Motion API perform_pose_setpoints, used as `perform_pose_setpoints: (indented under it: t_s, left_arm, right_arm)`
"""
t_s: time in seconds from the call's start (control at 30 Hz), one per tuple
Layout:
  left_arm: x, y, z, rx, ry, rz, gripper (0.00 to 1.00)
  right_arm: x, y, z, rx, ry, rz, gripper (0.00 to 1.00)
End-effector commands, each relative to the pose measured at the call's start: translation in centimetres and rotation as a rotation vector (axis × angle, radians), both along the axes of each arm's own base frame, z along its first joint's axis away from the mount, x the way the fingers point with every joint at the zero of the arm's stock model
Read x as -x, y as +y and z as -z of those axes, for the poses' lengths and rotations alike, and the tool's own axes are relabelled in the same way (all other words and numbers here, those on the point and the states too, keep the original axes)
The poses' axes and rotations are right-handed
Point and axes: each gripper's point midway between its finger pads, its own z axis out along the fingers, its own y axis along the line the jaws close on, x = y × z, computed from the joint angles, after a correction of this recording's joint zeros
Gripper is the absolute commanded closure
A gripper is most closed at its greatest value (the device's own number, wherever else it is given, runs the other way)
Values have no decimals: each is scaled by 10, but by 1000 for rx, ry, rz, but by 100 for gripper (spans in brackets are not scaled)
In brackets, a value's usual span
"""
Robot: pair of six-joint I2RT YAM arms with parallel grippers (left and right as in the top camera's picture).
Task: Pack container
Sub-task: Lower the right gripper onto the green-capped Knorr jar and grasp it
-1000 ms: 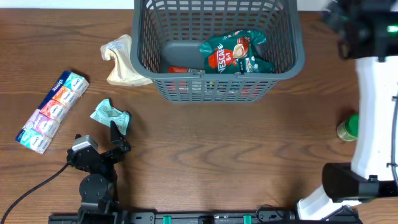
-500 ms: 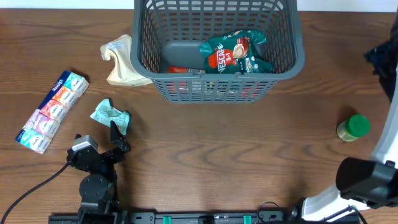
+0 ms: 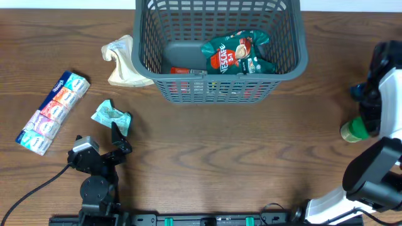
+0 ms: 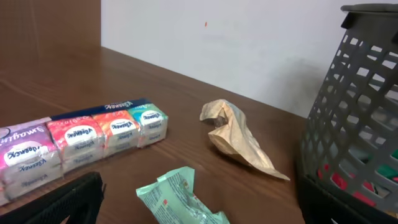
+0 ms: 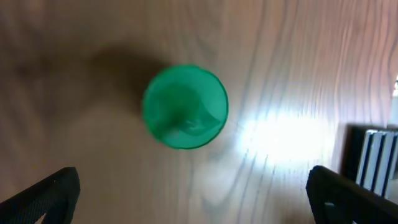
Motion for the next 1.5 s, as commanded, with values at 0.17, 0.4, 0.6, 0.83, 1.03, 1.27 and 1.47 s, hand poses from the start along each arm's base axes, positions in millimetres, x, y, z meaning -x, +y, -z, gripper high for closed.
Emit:
perform_pose_setpoints:
  t_s: [0.17, 0.4, 0.6, 0.83, 1.03, 1.27, 1.47]
  left_arm:
    - [0, 2, 16, 4, 35, -13, 2]
    - [0, 2, 16, 4, 35, -13, 2]
    - [0, 2, 16, 4, 35, -13, 1]
    - [0, 2, 16, 4, 35, -13, 1]
    - [0, 2, 16, 4, 35, -13, 2]
    - [0, 2, 16, 4, 35, -13, 1]
    - [0, 2, 16, 4, 35, -13, 2]
  right_arm:
    - [20, -8, 36, -30, 13, 99, 2]
    - [27, -24, 38, -47, -18, 146, 3]
    - [12, -41, 40, -68, -102, 88, 5]
    - [5, -46, 40, -59, -133, 75, 5]
    - [1, -46, 44, -63, -156, 72, 4]
    - [6, -42, 63, -67, -150, 79, 5]
    - [12, -39, 80, -69, -145, 81, 5]
